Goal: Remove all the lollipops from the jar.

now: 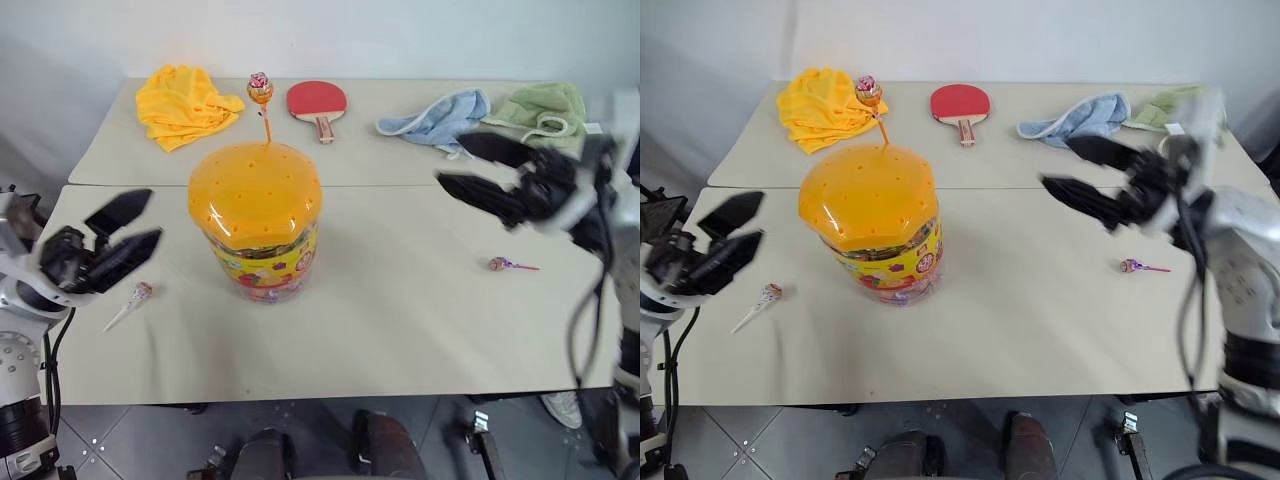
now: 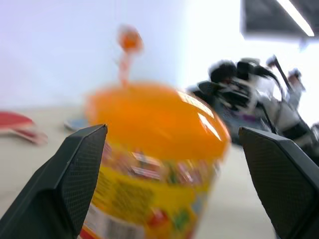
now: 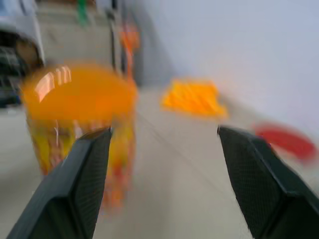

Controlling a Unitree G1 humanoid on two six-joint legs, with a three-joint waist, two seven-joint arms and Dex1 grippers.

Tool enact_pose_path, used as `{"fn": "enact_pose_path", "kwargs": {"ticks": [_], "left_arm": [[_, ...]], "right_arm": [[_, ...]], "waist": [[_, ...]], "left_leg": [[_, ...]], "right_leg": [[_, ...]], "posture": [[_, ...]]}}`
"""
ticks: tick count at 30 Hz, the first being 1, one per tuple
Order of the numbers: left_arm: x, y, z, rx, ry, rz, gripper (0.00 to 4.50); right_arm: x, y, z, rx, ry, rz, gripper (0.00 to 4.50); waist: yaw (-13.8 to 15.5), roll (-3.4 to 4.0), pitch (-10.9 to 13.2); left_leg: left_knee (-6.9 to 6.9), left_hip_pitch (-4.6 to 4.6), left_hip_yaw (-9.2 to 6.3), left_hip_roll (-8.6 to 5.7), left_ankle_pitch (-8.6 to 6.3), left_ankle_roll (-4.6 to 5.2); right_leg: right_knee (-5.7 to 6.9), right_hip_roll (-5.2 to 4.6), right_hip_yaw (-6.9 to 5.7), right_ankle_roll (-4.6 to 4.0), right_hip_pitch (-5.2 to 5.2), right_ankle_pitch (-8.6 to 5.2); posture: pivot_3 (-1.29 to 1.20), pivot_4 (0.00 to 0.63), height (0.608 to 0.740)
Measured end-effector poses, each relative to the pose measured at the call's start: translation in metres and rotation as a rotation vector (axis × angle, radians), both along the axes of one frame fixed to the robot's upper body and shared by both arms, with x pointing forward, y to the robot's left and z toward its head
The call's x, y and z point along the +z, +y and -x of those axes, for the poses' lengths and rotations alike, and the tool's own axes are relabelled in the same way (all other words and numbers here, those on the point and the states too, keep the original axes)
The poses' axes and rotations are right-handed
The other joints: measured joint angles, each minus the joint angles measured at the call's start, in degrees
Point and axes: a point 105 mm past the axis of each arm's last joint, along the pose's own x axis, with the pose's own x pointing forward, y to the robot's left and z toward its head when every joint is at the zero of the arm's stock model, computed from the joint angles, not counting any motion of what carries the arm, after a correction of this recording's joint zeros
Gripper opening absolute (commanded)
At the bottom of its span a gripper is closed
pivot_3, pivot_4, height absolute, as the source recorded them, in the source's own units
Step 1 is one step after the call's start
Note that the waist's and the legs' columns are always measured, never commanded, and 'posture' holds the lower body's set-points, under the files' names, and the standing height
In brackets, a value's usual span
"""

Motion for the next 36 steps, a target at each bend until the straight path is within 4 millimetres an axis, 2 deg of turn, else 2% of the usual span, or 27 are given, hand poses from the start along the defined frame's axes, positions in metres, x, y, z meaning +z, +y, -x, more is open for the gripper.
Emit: {"fn": "enact_pose_path", "kwargs": {"ticks": [1,4,9,11,16,19,22,29,31,36], "left_arm": [[-0.001,0.003,-0.002,0.022,0.013,0.024,4.5],[-0.006,0.003,-0.003,0.029,0.036,0.034,4.5],[-0.01,-0.003,-0.005,0.004,0.052,0.028,4.5],[-0.009,-0.007,-0.007,-0.009,0.048,0.024,4.5],[-0.009,-0.01,-0.008,-0.016,0.046,0.032,4.5],[-0.009,-0.01,-0.009,-0.017,0.046,0.035,4.5],[-0.008,-0.011,-0.009,-0.019,0.043,0.036,4.5],[0.003,-0.014,-0.011,-0.026,0.005,0.076,4.5],[0.007,-0.015,-0.011,-0.034,-0.008,0.092,4.5],[0.014,-0.02,-0.009,-0.058,-0.039,0.091,4.5]], "right_arm": [[0.001,0.019,-0.012,-0.006,0.037,-0.006,3.53],[-0.004,0.055,-0.035,-0.026,0.123,0.013,3.53],[-0.002,0.095,-0.04,0.022,0.176,0.028,3.53],[-0.001,0.119,-0.045,0.04,0.223,0.029,3.53],[0.012,0.152,-0.049,0.064,0.243,0.018,3.53],[0.009,0.157,-0.052,0.063,0.265,0.025,3.53],[0.008,0.157,-0.054,0.069,0.271,0.022,2.94],[0.007,0.158,-0.053,0.085,0.271,0.033,0.59],[0.007,0.158,-0.053,0.084,0.267,0.034,0.04],[0.013,0.154,-0.05,0.121,0.223,-0.001,0.04]], "waist": [[0.0,0.0,0.0],[0.2,0.0,0.0],[0.1,-0.04,0.0],[-0.5,-0.04,0.0],[-1.6,-0.04,0.0],[-1.6,-0.05,0.0],[-1.7,-0.05,0.0],[-1.8,-0.05,0.0],[-1.8,-0.05,0.0],[-1.8,-0.05,0.0]], "left_leg": [[-0.01,-0.06,0.02,-0.07,0.0,0.01],[0.03,-0.3,0.1,-0.22,-0.02,0.03],[-0.03,-0.36,-0.04,-0.25,-0.02,0.04],[0.0,-0.33,0.12,-0.19,-0.02,0.04],[-0.01,-0.26,0.16,-0.11,0.03,-0.05],[-0.03,-0.27,0.08,-0.15,0.03,-0.05],[-0.08,-0.27,0.08,-0.16,0.03,-0.04],[-0.06,-0.27,0.1,-0.13,0.03,-0.05],[-0.06,-0.27,0.09,-0.13,0.03,-0.05],[-0.08,-0.27,0.1,-0.14,0.03,-0.05]], "right_leg": [[0.0,-0.04,-0.01,0.0,-0.05,0.0],[0.08,-0.13,-0.24,0.01,-0.13,0.0],[0.09,-0.12,-0.43,0.01,-0.13,0.0],[0.04,-0.06,-0.39,0.01,-0.14,0.0],[0.12,0.01,-0.32,0.0,-0.14,0.0],[0.13,0.01,-0.33,0.0,-0.14,0.0],[0.11,0.0,-0.32,0.0,-0.14,0.0],[0.12,0.0,-0.31,0.0,-0.14,0.0],[0.11,0.0,-0.31,0.0,-0.14,0.0],[0.11,0.0,-0.31,0.0,-0.15,0.0]], "posture": [[0.0,0.15,0.74],[0.0,0.15,0.74],[0.0,0.15,0.74],[0.0,0.15,0.74],[0.0,0.15,0.74],[0.0,0.15,0.74],[0.0,0.15,0.74],[0.0,0.15,0.74],[0.0,0.15,0.74],[0.0,0.15,0.74]]}}
